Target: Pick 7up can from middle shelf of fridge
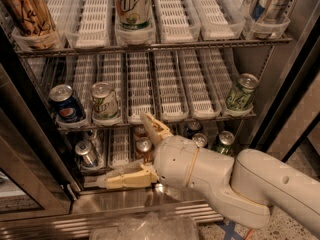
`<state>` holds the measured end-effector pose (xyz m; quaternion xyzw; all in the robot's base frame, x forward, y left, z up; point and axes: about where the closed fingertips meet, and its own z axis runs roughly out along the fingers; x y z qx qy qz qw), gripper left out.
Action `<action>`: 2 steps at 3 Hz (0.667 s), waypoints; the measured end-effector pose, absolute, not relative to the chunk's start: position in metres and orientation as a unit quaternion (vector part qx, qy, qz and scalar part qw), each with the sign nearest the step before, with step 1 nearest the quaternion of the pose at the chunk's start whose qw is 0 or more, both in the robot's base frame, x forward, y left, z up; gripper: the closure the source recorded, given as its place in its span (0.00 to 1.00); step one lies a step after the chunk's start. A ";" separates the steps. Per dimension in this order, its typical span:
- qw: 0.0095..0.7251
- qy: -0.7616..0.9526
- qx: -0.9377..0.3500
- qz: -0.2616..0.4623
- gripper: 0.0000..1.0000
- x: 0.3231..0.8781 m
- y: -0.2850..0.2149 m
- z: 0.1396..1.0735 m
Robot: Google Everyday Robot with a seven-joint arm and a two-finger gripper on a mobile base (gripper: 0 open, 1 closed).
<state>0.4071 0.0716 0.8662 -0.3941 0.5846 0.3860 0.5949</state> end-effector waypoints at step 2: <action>0.644 0.619 -0.287 0.346 0.00 0.435 0.042 0.875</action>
Offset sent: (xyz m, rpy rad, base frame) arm 0.0721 -0.0592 -0.0056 0.1860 0.1398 -0.5562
